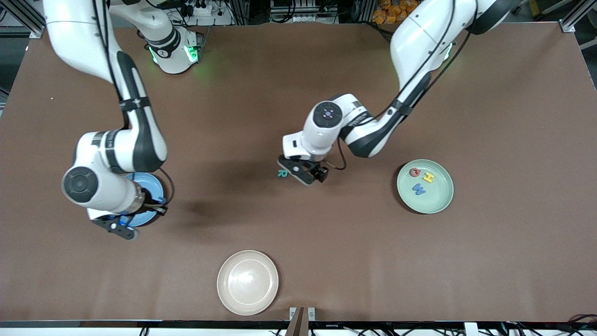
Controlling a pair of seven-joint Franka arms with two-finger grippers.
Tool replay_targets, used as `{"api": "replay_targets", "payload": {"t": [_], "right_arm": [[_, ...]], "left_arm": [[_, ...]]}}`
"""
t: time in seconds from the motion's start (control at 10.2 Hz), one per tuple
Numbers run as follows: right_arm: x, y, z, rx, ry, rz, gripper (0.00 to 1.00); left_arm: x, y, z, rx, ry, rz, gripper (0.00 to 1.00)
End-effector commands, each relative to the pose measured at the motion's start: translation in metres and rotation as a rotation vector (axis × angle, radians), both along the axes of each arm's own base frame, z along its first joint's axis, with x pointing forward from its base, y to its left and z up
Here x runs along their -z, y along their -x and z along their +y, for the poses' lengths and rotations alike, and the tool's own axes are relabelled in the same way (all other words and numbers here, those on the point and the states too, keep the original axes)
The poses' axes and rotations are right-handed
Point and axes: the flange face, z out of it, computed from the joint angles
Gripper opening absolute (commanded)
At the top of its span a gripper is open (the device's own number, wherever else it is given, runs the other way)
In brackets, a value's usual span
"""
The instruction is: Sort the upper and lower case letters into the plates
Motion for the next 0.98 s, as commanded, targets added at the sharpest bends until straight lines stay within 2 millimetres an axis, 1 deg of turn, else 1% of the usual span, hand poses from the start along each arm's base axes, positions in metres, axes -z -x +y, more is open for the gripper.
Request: {"api": "replay_targets", "payload": {"t": [0.0,0.1,0.2,0.29,0.39,0.49,0.59,0.68,0.88], "right_arm": [[0.002,0.001,-0.034,-0.03,-0.003,0.014,0.0],[0.009,0.003,-0.041,-0.027,-0.003,0.027,0.0],[0.016,0.006,-0.043,-0.024,-0.002,0.039,0.15],[0.019,0.008,-0.049,-0.028,-0.002,0.047,0.33],[0.021,0.009,-0.06,-0.067,-0.009,0.053,0.87],[0.022,0.01,-0.081,-0.093,-0.019,0.061,1.0],[0.023,0.012,-0.091,-0.13,-0.029,0.074,1.0],[0.023,0.013,-0.09,-0.138,-0.033,0.082,1.0],[0.023,0.013,-0.086,-0.133,-0.031,0.083,1.0]], "left_arm": [[0.0,-0.011,-0.021,0.258,0.028,-0.176,1.0],[0.006,-0.013,-0.021,0.319,0.035,-0.209,1.0],[0.013,-0.012,-0.02,0.369,0.025,-0.214,1.0],[0.016,-0.006,-0.026,0.396,0.019,-0.222,1.0],[0.017,0.004,-0.034,0.411,0.015,-0.225,1.0],[0.019,0.006,-0.034,0.407,0.015,-0.219,1.0],[0.024,0.009,-0.033,0.421,0.006,-0.216,1.0],[0.034,0.017,-0.036,0.439,-0.003,-0.204,1.0],[0.058,0.019,-0.032,0.457,-0.042,-0.199,1.0]]}}
